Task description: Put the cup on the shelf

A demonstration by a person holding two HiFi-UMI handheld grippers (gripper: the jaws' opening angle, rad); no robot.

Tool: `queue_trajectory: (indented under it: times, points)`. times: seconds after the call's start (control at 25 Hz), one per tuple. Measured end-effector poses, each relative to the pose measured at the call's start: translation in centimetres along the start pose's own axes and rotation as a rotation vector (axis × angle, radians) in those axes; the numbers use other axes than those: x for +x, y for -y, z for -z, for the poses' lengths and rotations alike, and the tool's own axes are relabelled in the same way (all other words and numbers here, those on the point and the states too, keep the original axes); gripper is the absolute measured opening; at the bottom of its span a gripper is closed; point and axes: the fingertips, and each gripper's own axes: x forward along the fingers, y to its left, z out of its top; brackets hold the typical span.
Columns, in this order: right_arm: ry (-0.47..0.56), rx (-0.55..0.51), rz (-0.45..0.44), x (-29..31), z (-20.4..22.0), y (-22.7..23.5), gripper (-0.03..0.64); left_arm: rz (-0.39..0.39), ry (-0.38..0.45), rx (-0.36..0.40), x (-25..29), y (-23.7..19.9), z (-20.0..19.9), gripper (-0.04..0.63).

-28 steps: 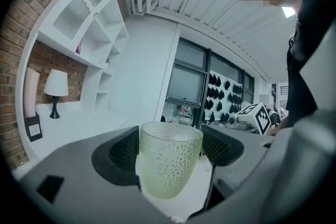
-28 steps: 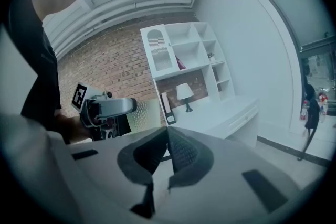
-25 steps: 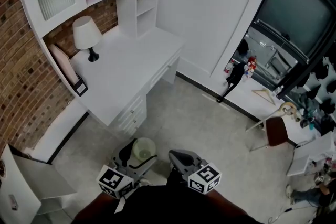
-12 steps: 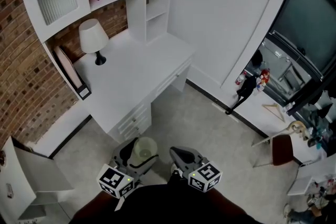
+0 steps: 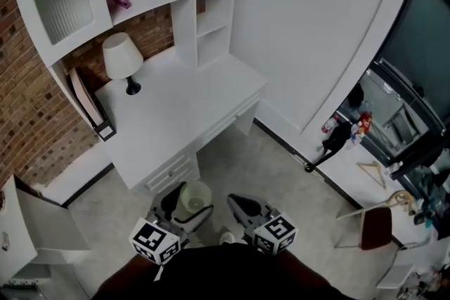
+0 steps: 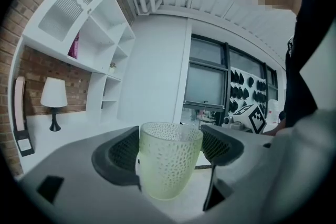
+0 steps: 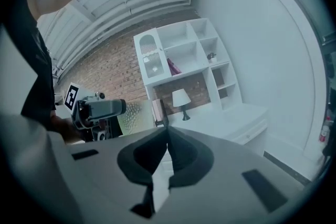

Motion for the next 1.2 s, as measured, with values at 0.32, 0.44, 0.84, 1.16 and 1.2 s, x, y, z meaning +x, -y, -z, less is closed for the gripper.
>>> queue_trajectory:
  times: [0.32, 0.44, 0.84, 1.16, 1.2]
  points:
    - [-0.028, 0.007, -0.041, -1.3, 0.0, 5.0, 0.005, -0.055, -0.004, -0.004, 4.6, 1.0, 0.3, 0.373]
    - [-0.037, 0.024, -0.046, -1.5, 0.2, 6.2, 0.005, -0.06, -0.014, 0.003, 5.7, 1.3, 0.4, 0.371]
    - [-0.078, 0.028, -0.059, 0.1, 0.5, 8.9, 0.005, -0.056, -0.034, 0.009, 8.6, -0.6, 0.7, 0.371]
    - [-0.097, 0.002, -0.041, 4.1, -1.4, 13.9, 0.005, -0.053, -0.013, -0.025, 13.4, -5.8, -0.9, 0.371]
    - [-0.103, -0.001, -0.038, 4.8, -1.8, 14.6, 0.005, -0.056, -0.012, -0.033, 14.0, -6.7, -1.2, 0.371]
